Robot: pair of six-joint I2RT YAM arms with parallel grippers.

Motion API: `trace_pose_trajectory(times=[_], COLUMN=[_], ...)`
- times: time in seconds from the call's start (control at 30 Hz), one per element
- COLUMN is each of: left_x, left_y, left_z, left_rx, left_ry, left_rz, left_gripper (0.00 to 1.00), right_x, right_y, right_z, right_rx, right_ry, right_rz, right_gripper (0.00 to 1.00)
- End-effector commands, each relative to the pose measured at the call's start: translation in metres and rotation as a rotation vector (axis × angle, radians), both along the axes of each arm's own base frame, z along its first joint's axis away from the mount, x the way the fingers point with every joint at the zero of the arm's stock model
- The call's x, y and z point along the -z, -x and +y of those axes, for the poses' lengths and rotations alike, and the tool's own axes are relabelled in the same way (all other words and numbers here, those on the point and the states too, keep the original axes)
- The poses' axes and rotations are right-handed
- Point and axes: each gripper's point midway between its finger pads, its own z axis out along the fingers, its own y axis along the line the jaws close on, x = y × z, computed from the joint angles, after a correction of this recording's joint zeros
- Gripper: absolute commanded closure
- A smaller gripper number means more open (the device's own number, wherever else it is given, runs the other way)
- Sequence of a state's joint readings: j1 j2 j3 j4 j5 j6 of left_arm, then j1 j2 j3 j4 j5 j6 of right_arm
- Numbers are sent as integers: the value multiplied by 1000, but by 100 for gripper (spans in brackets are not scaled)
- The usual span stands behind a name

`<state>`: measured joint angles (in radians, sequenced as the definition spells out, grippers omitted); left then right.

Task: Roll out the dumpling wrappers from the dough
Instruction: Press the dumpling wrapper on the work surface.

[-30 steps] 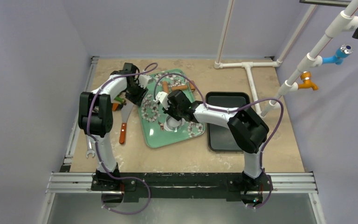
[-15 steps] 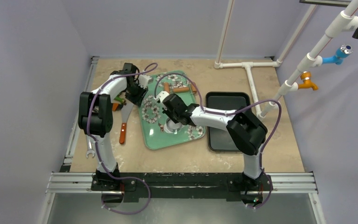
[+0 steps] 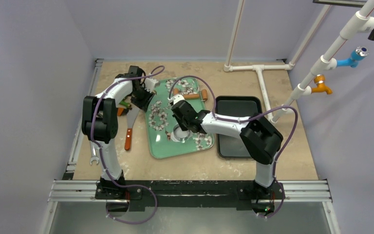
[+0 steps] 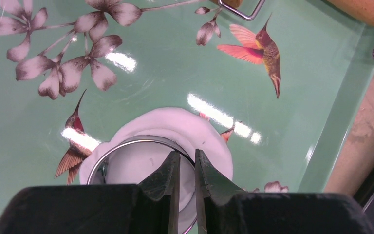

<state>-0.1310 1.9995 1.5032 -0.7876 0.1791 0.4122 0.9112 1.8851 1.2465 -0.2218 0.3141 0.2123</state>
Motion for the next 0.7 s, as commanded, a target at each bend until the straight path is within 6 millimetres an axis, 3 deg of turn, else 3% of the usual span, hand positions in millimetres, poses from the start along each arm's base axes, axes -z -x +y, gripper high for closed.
trace_pose_trajectory(times=[0.0, 0.2, 0.47, 0.67], left_x=[-7, -7, -7, -7], left_y=[-8, -8, -6, -6], left_z=[-2, -2, -3, -3], left_rx=[12, 12, 18, 18], left_ry=[20, 20, 29, 29], left_rz=[-20, -19, -12, -13], left_gripper=[64, 64, 63, 64], right_x=[46, 46, 31, 45], right_y=[42, 48, 43, 59], right_z=[-49, -53, -43, -57], right_rx=[146, 151, 176, 232], right_ry=[154, 189, 146, 145], right_rz=[171, 156, 155, 201], right_gripper=[100, 100, 100, 100])
